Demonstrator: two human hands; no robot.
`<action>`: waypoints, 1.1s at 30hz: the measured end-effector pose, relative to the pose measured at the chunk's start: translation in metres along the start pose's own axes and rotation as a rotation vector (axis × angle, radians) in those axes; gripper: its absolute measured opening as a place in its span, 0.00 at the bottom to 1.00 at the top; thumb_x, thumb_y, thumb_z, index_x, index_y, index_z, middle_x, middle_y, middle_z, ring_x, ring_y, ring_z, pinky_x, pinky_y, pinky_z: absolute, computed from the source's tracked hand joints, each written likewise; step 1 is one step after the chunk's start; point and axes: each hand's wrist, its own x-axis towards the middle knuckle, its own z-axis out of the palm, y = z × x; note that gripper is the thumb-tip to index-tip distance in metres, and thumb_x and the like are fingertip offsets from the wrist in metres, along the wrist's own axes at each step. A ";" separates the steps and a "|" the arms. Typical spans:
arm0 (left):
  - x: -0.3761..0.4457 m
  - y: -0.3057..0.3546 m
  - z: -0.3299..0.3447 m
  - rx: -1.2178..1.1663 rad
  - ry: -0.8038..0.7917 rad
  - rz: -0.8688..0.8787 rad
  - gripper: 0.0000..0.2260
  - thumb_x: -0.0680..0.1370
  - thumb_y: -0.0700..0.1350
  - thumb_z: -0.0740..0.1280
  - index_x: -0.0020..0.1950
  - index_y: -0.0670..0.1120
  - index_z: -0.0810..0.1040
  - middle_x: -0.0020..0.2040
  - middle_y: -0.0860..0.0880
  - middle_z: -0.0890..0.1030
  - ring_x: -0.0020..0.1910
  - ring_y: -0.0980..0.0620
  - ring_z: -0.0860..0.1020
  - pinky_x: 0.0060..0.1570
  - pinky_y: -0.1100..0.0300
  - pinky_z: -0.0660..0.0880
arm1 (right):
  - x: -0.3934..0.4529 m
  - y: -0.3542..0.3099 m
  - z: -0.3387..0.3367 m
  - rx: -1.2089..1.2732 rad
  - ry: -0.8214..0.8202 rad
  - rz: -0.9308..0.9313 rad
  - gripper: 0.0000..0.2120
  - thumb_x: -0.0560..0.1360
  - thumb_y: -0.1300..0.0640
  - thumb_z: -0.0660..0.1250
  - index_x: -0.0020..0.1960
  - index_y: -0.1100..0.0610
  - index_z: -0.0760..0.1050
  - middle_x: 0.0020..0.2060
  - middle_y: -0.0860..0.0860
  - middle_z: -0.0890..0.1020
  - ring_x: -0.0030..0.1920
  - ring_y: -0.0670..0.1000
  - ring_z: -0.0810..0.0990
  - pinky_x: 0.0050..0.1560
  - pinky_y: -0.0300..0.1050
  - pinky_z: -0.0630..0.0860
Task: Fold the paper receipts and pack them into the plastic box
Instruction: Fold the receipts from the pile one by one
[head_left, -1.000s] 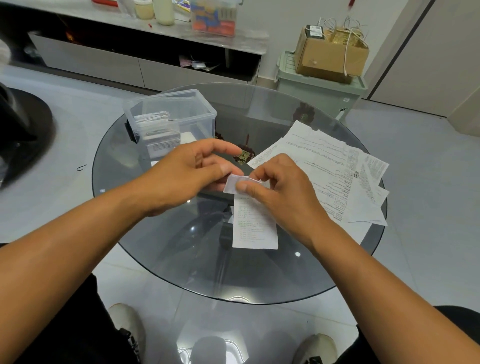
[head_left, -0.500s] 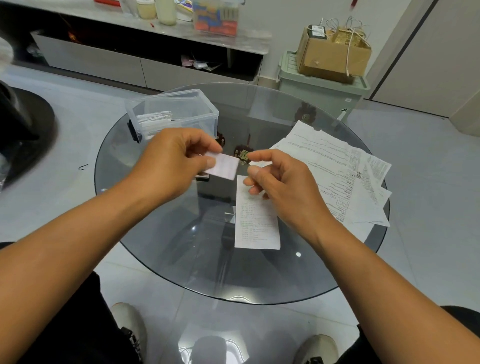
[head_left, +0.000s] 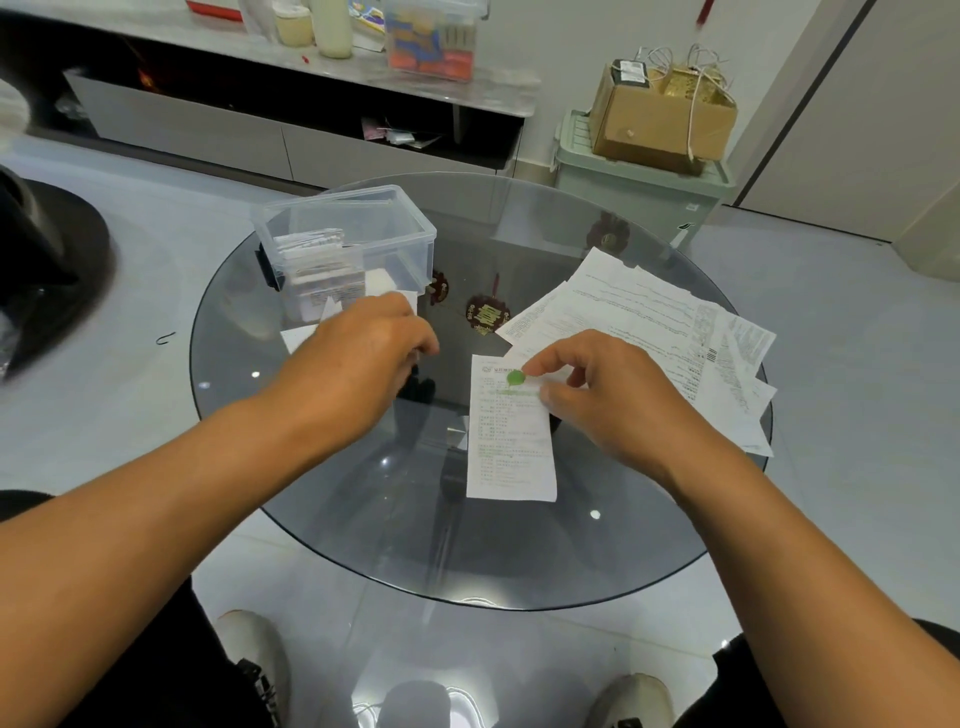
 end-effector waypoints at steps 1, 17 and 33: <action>0.000 0.005 0.000 -0.019 -0.013 0.066 0.10 0.79 0.37 0.70 0.57 0.48 0.84 0.50 0.50 0.79 0.49 0.47 0.78 0.42 0.53 0.76 | 0.000 0.002 0.000 0.011 0.016 0.015 0.10 0.80 0.57 0.70 0.57 0.44 0.83 0.53 0.43 0.81 0.44 0.47 0.80 0.42 0.39 0.77; 0.007 0.027 0.013 -0.112 -0.327 0.092 0.23 0.76 0.62 0.69 0.69 0.57 0.78 0.68 0.59 0.75 0.62 0.56 0.70 0.62 0.58 0.69 | -0.004 -0.006 -0.009 0.880 0.008 0.355 0.13 0.81 0.62 0.69 0.63 0.51 0.78 0.60 0.52 0.80 0.57 0.55 0.83 0.46 0.52 0.86; 0.003 0.025 0.011 -0.207 -0.288 0.045 0.35 0.74 0.62 0.72 0.77 0.68 0.59 0.62 0.59 0.75 0.58 0.56 0.73 0.57 0.55 0.73 | -0.013 -0.007 0.000 0.473 -0.187 -0.054 0.12 0.74 0.66 0.77 0.54 0.56 0.81 0.46 0.49 0.88 0.48 0.48 0.87 0.56 0.46 0.83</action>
